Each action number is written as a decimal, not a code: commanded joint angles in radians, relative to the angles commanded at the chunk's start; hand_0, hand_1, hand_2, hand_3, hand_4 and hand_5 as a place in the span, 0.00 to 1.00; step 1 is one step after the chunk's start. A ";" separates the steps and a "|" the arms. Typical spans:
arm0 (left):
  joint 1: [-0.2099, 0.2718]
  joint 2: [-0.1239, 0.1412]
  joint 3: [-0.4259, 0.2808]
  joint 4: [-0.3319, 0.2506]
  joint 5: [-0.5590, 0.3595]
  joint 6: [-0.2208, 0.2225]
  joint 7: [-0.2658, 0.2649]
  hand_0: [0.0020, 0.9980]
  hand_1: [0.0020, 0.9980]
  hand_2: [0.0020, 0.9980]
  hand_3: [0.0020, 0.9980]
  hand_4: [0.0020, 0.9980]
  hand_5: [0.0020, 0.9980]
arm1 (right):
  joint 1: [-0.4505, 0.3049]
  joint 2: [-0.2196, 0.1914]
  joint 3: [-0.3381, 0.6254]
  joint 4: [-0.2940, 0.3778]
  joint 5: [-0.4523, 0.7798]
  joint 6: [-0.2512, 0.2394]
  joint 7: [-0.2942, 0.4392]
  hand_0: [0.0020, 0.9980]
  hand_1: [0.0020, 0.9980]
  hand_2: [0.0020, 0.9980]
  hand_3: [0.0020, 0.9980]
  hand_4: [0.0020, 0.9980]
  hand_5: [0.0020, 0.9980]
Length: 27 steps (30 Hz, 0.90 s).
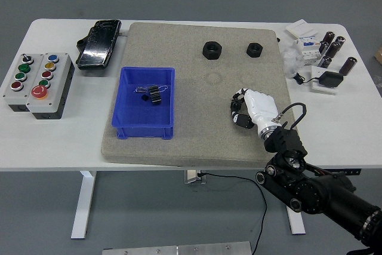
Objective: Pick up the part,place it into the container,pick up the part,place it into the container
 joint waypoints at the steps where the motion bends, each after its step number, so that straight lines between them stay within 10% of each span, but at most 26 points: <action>1: 0.000 0.000 0.000 0.000 0.000 0.000 0.000 0.67 0.63 0.55 0.60 0.69 0.36 | 0.004 -0.004 -0.001 0.014 -0.004 -0.001 -0.003 0.62 0.62 0.53 0.61 0.55 0.00; 15: -0.003 0.001 0.000 0.000 -0.001 0.000 0.003 0.67 0.63 0.55 0.60 0.69 0.36 | 0.107 0.031 -0.129 0.260 -0.025 -0.029 -0.026 0.61 0.63 0.59 0.64 0.57 0.00; 19: -0.004 0.003 -0.001 0.000 0.001 0.000 0.003 0.67 0.63 0.55 0.60 0.69 0.36 | 0.120 0.060 -0.209 0.266 0.033 -0.046 -0.003 0.61 0.63 0.59 0.64 0.57 0.00; 20: -0.005 0.003 0.000 0.000 0.001 0.000 0.003 0.67 0.63 0.55 0.60 0.69 0.36 | 0.121 0.066 -0.230 0.260 0.048 -0.043 0.002 0.65 0.70 0.72 0.68 0.44 0.20; 27: -0.002 0.002 -0.004 0.000 0.005 0.000 0.007 0.67 0.63 0.55 0.60 0.69 0.36 | 0.123 0.086 -0.302 0.229 0.140 -0.021 0.039 0.71 0.78 0.81 0.72 0.51 0.23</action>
